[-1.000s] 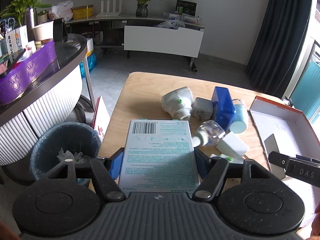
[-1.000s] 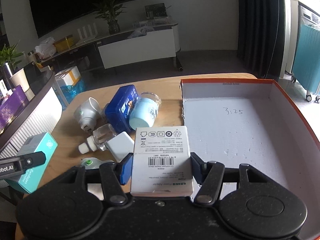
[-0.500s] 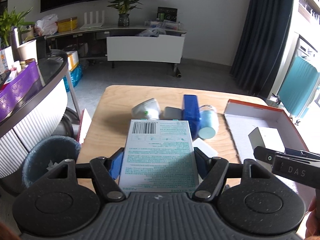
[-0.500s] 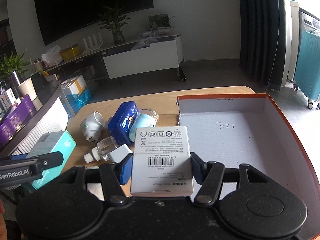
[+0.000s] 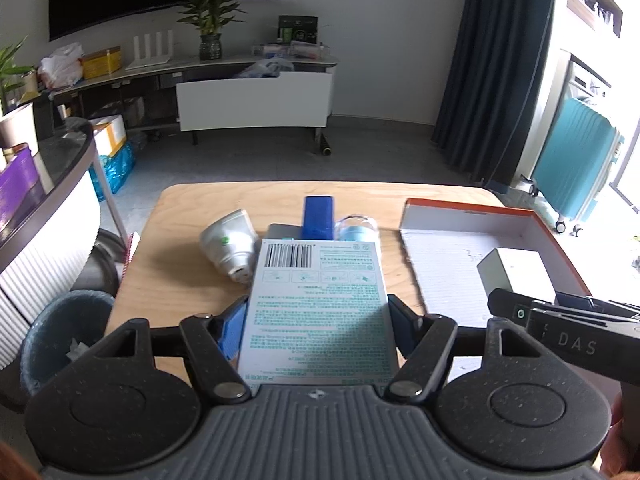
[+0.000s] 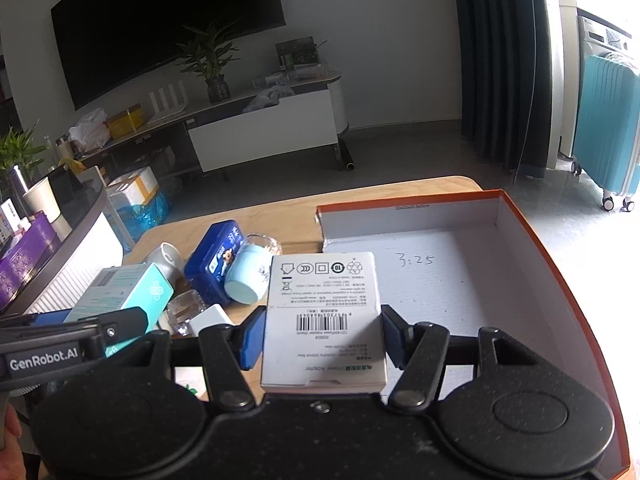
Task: Organize rigid objects
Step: 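Carry both held boxes toward the orange-rimmed white tray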
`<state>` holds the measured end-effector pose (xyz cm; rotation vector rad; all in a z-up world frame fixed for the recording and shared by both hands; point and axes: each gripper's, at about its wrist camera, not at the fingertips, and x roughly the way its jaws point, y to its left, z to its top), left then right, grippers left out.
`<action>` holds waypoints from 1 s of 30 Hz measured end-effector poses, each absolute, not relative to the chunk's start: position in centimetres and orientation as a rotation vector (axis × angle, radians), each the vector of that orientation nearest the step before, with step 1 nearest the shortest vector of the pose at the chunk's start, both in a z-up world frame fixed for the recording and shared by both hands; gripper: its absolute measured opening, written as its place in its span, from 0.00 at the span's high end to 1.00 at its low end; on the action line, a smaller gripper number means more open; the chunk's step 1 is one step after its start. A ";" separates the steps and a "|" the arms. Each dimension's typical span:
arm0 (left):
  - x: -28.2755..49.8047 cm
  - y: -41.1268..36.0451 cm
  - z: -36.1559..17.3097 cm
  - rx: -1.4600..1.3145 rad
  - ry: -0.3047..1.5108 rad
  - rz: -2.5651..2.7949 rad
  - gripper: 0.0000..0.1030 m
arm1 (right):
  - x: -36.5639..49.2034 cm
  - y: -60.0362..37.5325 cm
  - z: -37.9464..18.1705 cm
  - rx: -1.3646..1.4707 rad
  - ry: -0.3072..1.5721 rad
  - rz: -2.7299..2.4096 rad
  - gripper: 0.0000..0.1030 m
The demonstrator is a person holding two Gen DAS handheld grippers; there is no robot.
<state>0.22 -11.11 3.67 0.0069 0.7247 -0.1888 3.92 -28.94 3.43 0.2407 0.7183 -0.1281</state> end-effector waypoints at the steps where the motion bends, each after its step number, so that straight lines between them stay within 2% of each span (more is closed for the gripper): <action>1: 0.3 -11.4 3.6 0.009 0.725 -0.194 0.31 | 3.9 -29.3 3.4 0.241 0.718 -0.132 0.31; 30: 3.7 -21.7 3.0 0.029 0.764 -0.342 0.31 | 4.8 -38.7 3.0 0.246 0.719 -0.256 0.31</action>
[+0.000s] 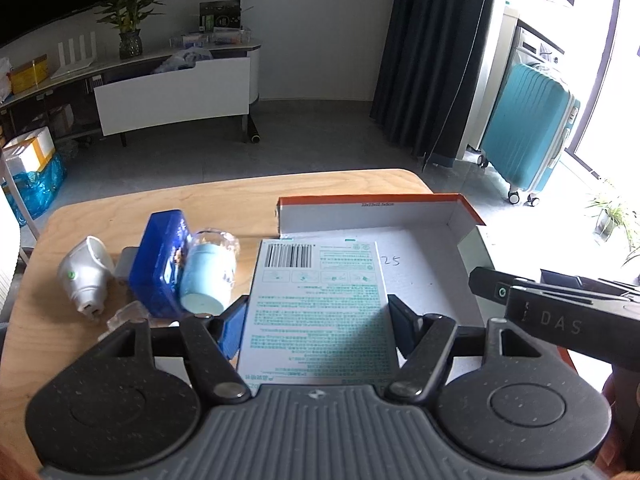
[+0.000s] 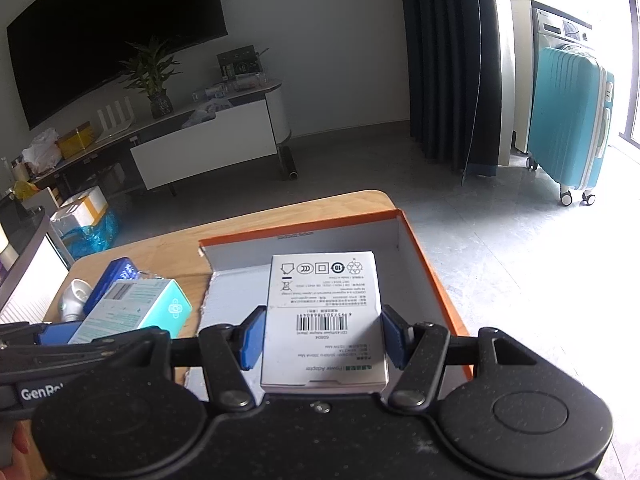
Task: Organize rigid objects
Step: 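Carry both held boxes toward the orange-rimmed white tray, then lower the small white box into the tray with right tool while left tool releases medicine box there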
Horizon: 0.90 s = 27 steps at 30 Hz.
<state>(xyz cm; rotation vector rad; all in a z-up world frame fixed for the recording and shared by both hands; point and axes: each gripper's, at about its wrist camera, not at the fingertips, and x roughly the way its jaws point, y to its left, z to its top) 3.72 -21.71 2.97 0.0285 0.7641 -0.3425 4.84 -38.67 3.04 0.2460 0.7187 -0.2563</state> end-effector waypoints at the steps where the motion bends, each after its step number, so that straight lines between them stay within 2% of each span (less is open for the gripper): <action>1: 3.9 -22.0 2.9 0.027 0.766 -0.344 0.31 | 5.0 -39.0 3.0 0.243 0.721 -0.257 0.31; 27: 8.1 -25.7 1.3 0.028 0.814 -0.350 0.31 | 11.4 -42.2 -0.2 0.179 0.808 -0.241 0.31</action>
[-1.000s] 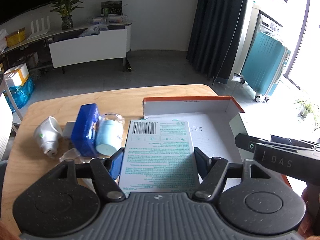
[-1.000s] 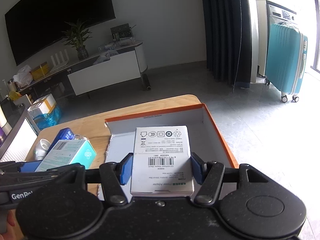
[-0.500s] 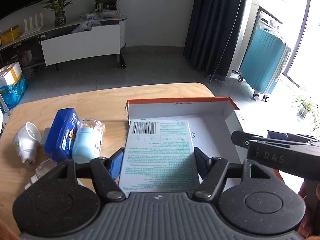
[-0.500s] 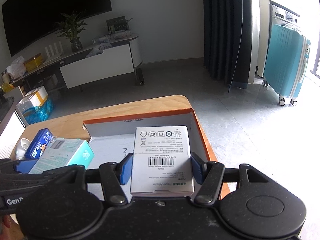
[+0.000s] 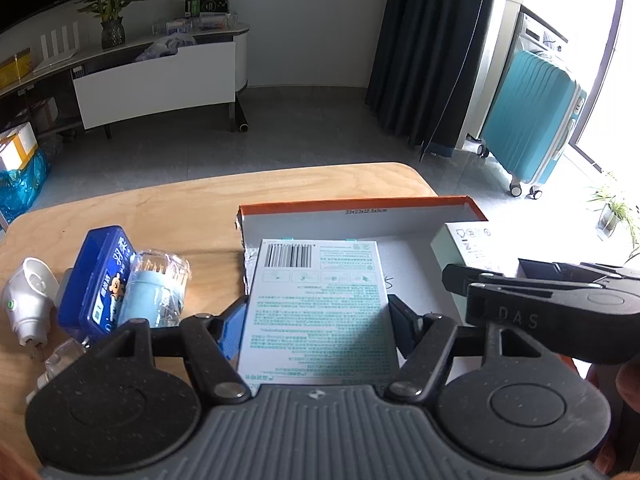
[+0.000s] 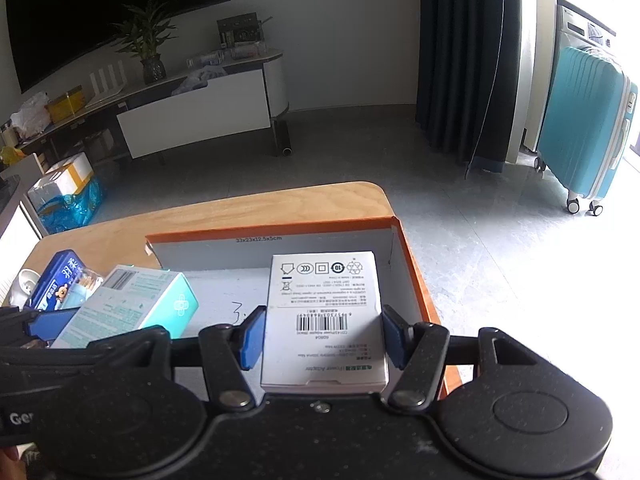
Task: Organize rigid objects
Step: 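Lower the small white box into the tray with right tool while left tool releases medicine box there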
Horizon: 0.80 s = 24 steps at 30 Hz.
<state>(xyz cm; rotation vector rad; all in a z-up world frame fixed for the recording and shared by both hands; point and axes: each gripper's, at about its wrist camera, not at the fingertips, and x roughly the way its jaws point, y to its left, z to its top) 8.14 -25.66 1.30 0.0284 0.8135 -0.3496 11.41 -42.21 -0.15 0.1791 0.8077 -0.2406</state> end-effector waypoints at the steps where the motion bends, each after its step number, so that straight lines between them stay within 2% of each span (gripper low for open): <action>1: 8.3 -25.8 1.2 0.028 0.815 -0.351 0.31 | 11.5 -42.3 -0.2 0.179 0.807 -0.242 0.31; 17: 10.1 -26.2 0.5 0.002 0.827 -0.330 0.31 | 12.4 -43.1 -0.7 0.132 0.774 -0.219 0.29; 20: 10.2 -26.3 0.4 -0.017 0.837 -0.341 0.31 | 11.4 -43.7 0.0 0.149 0.749 -0.221 0.22; 24: 9.8 -26.8 0.6 -0.033 0.838 -0.358 0.23 | 10.0 -44.3 0.9 0.185 0.718 -0.234 0.20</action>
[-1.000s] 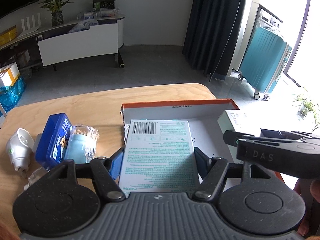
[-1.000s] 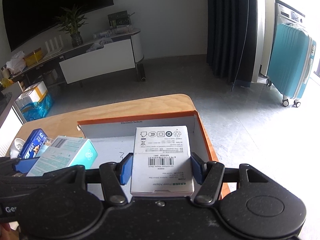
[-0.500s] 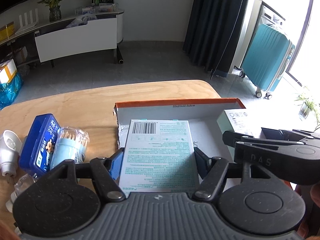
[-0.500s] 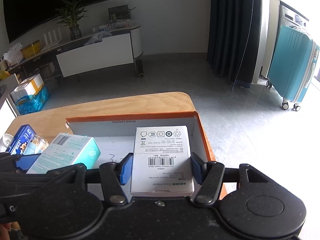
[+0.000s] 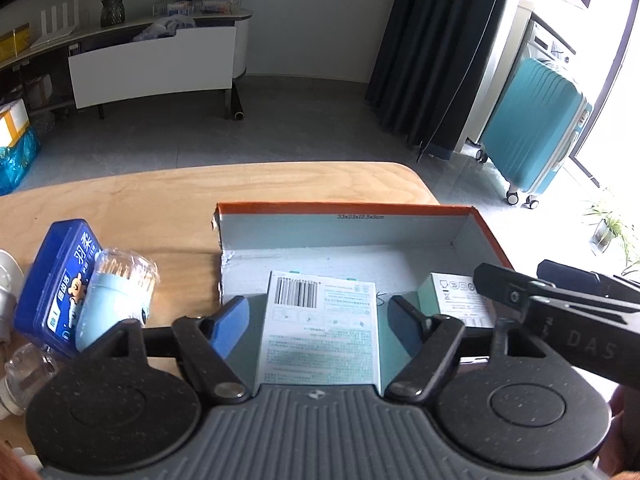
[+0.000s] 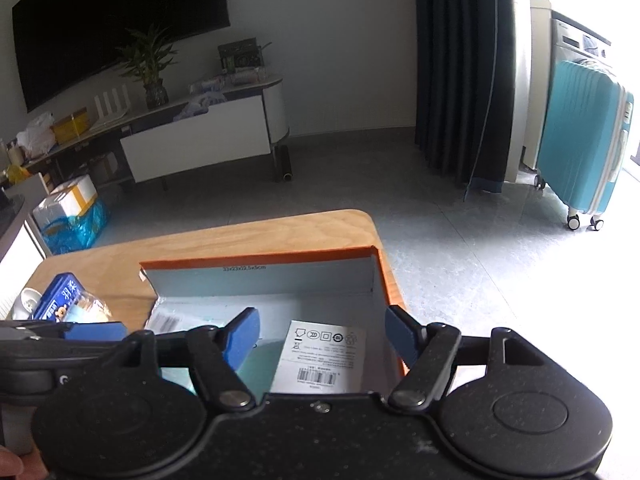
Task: Organize rigid objects
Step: 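Lower the small white box into the tray with right tool while left tool releases medicine box there, then withdraw both open tools from the tray back over the table objects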
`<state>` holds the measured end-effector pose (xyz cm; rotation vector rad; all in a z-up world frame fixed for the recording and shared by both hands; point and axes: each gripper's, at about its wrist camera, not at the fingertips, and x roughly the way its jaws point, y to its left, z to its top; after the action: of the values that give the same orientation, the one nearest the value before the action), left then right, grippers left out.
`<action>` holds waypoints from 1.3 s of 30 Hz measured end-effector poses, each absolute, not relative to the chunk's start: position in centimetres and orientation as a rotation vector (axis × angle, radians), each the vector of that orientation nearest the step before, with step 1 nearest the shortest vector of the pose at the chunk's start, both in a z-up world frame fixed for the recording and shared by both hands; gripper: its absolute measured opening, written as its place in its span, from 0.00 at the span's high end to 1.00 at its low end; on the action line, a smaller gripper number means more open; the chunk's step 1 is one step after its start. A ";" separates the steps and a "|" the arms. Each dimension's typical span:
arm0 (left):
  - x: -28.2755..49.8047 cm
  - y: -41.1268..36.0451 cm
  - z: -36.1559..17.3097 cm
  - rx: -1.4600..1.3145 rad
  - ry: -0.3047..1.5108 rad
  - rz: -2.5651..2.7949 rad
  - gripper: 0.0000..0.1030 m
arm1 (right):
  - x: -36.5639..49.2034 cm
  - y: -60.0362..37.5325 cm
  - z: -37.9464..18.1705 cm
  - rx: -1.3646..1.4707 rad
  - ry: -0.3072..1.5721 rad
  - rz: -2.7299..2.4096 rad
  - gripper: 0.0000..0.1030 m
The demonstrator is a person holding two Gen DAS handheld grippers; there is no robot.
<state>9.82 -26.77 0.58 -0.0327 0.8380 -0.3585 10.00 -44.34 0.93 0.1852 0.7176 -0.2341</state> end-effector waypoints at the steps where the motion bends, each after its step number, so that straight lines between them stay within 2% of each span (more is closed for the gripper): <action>1: 9.7 -26.9 0.7 -0.030 0.833 -0.362 0.22 | 9.7 -44.4 1.2 0.185 0.711 -0.242 0.20; 11: 7.8 -26.1 2.4 0.031 0.818 -0.311 0.05 | 7.4 -43.4 3.0 0.215 0.683 -0.280 0.20; 39: 2.3 -16.5 4.1 0.015 0.803 -0.162 0.03 | 4.7 -33.8 3.7 0.223 0.726 -0.149 0.19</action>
<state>2.31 -16.53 4.09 0.0149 0.8028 -0.1618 4.71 -33.80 3.70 0.2235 0.7262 -0.1491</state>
